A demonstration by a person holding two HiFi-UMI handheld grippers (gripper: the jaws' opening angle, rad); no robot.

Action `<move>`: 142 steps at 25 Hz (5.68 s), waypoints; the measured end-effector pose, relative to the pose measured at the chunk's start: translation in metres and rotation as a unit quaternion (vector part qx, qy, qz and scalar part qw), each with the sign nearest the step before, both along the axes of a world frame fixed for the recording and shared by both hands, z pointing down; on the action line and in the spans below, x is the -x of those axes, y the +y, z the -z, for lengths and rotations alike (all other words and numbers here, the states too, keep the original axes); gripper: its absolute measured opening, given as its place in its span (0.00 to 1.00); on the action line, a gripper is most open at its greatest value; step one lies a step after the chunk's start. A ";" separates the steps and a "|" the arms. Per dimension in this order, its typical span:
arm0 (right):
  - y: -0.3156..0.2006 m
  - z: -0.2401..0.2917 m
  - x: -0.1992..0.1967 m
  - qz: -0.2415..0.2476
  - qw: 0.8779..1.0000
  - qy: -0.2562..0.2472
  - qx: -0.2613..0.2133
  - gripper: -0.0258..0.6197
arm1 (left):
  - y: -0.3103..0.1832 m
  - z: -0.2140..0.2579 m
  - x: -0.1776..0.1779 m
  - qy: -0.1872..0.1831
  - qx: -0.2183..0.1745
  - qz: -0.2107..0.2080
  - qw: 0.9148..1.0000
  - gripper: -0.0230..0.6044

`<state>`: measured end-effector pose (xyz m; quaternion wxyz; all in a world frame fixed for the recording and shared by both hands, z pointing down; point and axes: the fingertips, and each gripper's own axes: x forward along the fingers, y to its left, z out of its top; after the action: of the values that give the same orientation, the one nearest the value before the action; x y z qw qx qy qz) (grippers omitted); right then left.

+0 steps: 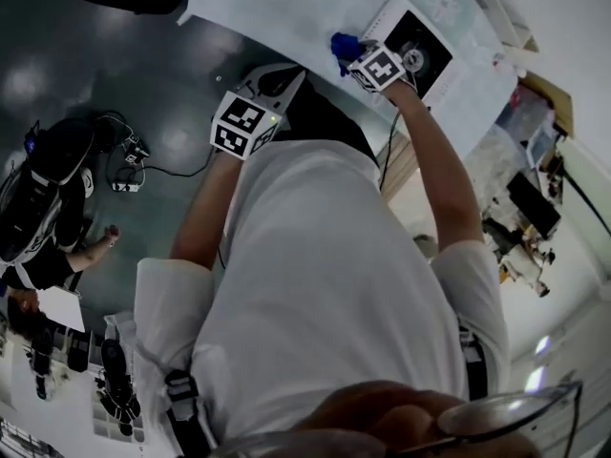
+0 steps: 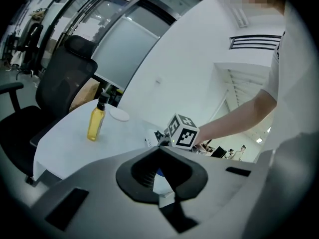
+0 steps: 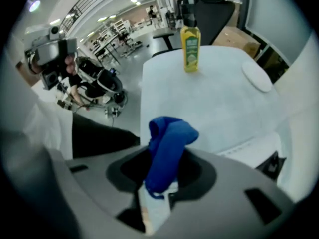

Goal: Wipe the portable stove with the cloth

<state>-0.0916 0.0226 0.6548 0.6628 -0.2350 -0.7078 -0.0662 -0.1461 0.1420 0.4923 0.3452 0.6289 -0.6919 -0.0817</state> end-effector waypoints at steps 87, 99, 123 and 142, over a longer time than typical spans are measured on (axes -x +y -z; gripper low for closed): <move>-0.249 0.008 0.126 -0.115 0.990 -0.077 0.039 0.27 | -0.152 0.024 -0.059 -0.021 0.058 -0.037 0.997 0.09; -0.261 -0.006 0.093 -0.169 0.980 -0.046 0.094 0.26 | -0.175 0.016 -0.039 -0.028 0.062 -0.114 0.991 0.09; -0.311 -0.013 0.016 -0.235 0.967 -0.025 0.093 0.25 | -0.196 0.014 -0.058 -0.028 0.067 -0.172 0.982 0.09; -0.359 -0.012 -0.056 -0.292 0.954 -0.027 0.063 0.25 | -0.223 0.010 -0.089 -0.020 0.065 -0.227 0.972 0.09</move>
<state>-0.0356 -0.3362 0.6672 0.6174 -0.0573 -0.7662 0.1690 -0.0570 -0.0812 0.4820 0.3813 0.7469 -0.5418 0.0564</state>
